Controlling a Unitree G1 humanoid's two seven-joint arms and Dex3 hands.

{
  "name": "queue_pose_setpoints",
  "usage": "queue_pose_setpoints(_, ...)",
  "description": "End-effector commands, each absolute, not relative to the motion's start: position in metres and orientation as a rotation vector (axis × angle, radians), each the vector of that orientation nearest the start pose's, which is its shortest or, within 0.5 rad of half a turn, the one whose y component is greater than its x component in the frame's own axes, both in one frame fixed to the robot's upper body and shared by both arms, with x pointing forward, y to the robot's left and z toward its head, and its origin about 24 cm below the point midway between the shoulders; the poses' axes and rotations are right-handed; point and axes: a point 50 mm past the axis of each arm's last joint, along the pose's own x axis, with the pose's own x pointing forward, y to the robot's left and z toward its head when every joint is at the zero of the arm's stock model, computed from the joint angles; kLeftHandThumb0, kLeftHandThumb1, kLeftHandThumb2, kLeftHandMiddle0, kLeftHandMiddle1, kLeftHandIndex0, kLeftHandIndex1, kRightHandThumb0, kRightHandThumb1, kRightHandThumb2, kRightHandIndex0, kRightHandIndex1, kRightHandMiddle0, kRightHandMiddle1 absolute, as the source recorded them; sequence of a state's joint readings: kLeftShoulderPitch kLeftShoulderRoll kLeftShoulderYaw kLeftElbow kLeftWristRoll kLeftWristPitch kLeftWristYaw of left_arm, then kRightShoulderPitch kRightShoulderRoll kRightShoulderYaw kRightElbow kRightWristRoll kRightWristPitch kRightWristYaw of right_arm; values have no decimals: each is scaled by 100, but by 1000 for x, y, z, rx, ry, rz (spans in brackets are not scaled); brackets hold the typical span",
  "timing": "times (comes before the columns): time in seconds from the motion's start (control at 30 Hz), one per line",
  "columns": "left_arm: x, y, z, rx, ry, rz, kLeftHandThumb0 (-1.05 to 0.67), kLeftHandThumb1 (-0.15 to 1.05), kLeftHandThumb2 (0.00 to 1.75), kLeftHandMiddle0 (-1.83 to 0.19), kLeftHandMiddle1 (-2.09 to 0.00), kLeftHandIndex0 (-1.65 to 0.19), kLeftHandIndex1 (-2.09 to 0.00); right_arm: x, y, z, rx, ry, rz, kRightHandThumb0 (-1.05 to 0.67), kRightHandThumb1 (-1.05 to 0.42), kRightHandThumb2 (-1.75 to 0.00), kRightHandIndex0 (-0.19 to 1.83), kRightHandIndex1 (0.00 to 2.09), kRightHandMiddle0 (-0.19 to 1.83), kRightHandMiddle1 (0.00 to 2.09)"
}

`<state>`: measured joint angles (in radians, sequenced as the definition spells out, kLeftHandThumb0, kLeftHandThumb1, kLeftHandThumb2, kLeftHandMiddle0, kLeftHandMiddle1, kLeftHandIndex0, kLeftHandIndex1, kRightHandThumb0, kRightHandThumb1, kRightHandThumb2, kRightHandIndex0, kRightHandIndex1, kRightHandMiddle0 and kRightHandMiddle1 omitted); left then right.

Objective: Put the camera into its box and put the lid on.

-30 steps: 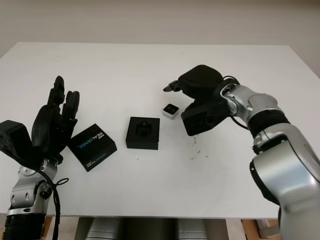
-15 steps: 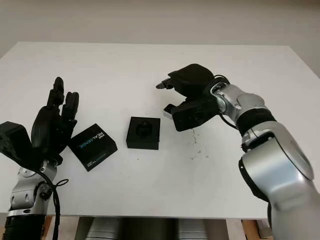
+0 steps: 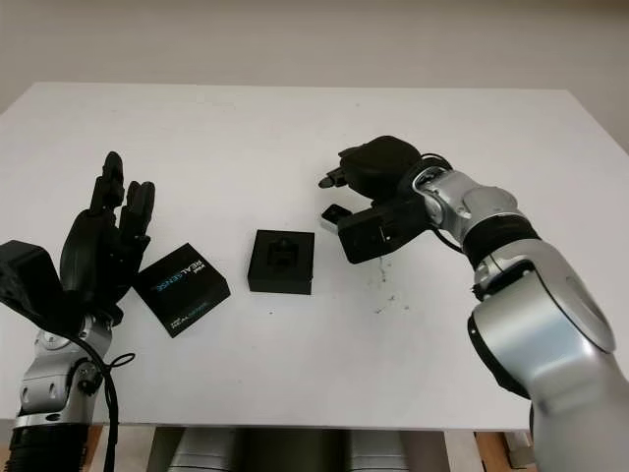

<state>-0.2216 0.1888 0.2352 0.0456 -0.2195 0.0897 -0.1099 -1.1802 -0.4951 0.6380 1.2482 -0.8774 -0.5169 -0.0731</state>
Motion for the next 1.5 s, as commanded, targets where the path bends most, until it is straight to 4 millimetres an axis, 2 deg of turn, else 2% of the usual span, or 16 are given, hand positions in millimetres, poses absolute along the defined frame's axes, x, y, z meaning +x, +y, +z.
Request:
queue_pose_setpoints(0.0, 289, 222, 97, -61, -139, 63, -64, 105, 26, 19, -4, 17, -4, 410, -166, 174, -1755, -319, 457, -38, -85, -5, 23, 3, 54, 8)
queue_pose_setpoints(0.17, 290, 221, 97, -53, -142, 57, -64, 105, 27, 19, -3, 17, -4, 410, -169, 178, -1743, -345, 439, -40, -85, -5, 23, 4, 51, 6)
queue_pose_setpoints(0.33, 291, 220, 97, -47, -142, 53, -64, 105, 28, 19, -3, 17, -4, 408, -168, 173, -1735, -370, 433, -39, -86, -6, 25, 6, 51, 6)
queue_pose_setpoints(0.87, 288, 223, 98, -60, -145, 64, -64, 105, 26, 19, -3, 17, -5, 408, -168, 159, -1749, -295, 454, -38, -88, -6, 22, 4, 50, 5)
queue_pose_setpoints(1.47, 286, 223, 98, -55, -141, 66, -64, 105, 27, 19, -3, 18, -5, 406, -161, 150, -1739, -324, 479, -40, -87, -5, 24, 6, 55, 7)
